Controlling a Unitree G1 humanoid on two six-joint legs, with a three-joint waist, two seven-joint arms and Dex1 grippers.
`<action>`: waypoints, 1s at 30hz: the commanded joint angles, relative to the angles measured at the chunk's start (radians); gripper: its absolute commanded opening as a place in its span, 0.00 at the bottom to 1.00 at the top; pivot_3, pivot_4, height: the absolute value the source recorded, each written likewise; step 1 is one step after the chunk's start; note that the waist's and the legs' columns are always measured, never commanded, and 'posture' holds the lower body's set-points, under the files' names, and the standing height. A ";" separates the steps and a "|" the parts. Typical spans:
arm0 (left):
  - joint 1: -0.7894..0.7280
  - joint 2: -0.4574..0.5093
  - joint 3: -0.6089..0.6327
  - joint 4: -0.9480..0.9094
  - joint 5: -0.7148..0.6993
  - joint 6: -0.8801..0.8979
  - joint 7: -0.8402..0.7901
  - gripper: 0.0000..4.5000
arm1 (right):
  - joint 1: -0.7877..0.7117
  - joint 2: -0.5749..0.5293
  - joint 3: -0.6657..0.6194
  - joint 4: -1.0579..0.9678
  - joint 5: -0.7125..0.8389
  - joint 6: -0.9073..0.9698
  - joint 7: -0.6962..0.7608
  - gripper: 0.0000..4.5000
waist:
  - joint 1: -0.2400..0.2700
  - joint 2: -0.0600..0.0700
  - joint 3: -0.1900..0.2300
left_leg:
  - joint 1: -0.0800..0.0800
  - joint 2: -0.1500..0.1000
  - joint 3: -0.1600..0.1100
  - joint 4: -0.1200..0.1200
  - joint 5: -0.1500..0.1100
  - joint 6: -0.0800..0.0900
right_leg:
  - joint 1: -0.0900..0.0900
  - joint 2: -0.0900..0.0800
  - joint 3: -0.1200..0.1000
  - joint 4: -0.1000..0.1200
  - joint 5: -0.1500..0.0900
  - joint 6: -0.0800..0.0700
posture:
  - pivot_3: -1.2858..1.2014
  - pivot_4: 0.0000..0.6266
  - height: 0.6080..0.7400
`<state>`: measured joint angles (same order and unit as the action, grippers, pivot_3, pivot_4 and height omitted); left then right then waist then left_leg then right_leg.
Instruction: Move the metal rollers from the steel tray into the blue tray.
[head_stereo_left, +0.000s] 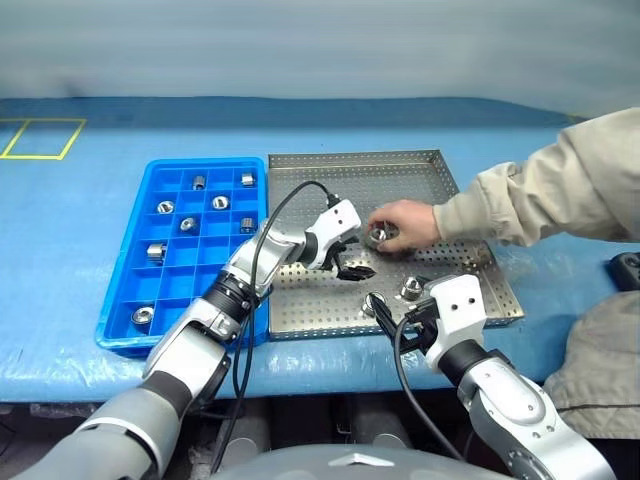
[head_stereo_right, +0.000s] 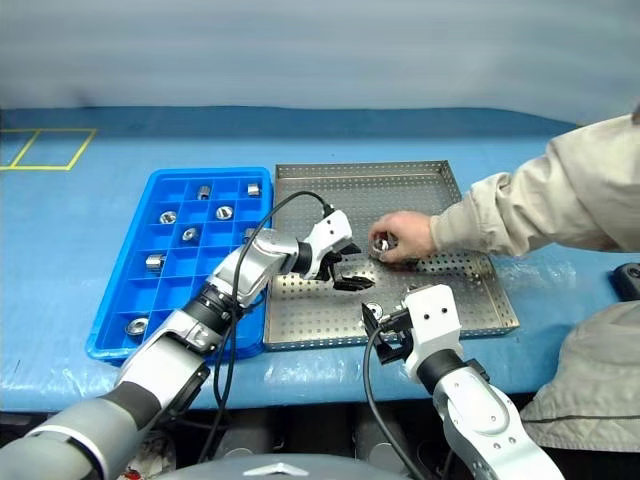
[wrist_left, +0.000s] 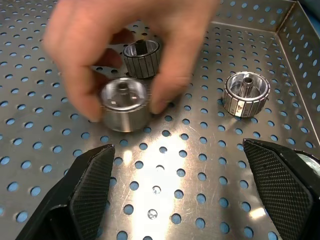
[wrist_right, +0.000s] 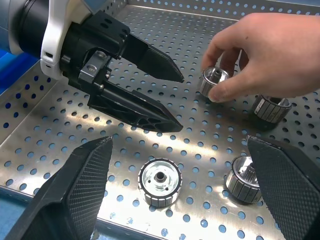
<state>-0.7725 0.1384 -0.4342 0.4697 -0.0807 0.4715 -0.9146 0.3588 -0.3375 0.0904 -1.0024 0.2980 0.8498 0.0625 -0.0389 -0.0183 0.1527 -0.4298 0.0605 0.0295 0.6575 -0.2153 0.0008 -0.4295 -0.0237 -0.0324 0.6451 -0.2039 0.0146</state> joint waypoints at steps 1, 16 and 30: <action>0.001 -0.003 0.009 -0.037 0.007 -0.010 -0.009 0.99 | -0.012 -0.002 -0.005 -0.045 0.002 -0.011 0.003 1.00 | 0.000 0.000 0.000 | 0.000 0.000 0.000 0.000 0.000 0.000 | 0.000 0.000 0.000 0.000 0.000 0.000 | 0.46 0.24 1.00; 0.005 0.029 0.020 -0.167 -0.010 0.027 -0.041 0.99 | -0.035 0.001 0.004 -0.036 0.004 0.004 0.016 1.00 | 0.002 0.000 0.000 | 0.000 0.000 0.000 0.001 0.000 0.000 | 0.000 0.000 0.000 0.001 0.000 0.000 | 0.48 0.24 1.00; -0.146 -0.140 0.114 0.045 0.030 -0.062 0.209 0.99 | -0.077 0.009 0.038 -0.006 0.000 0.014 0.029 1.00 | 0.007 0.000 0.000 | 0.000 -0.001 0.001 0.003 0.000 0.002 | 0.001 0.000 0.002 0.001 0.001 0.002 | 0.48 0.24 1.00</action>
<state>-0.8862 0.0213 -0.3409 0.4812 -0.0558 0.4424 -0.7336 0.2918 -0.3347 0.1250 -0.9925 0.2982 0.8640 0.0900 -0.0324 -0.0185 0.1524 -0.4297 0.0595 0.0301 0.6607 -0.2154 0.0024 -0.4285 -0.0236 -0.0307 0.6461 -0.2026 0.0167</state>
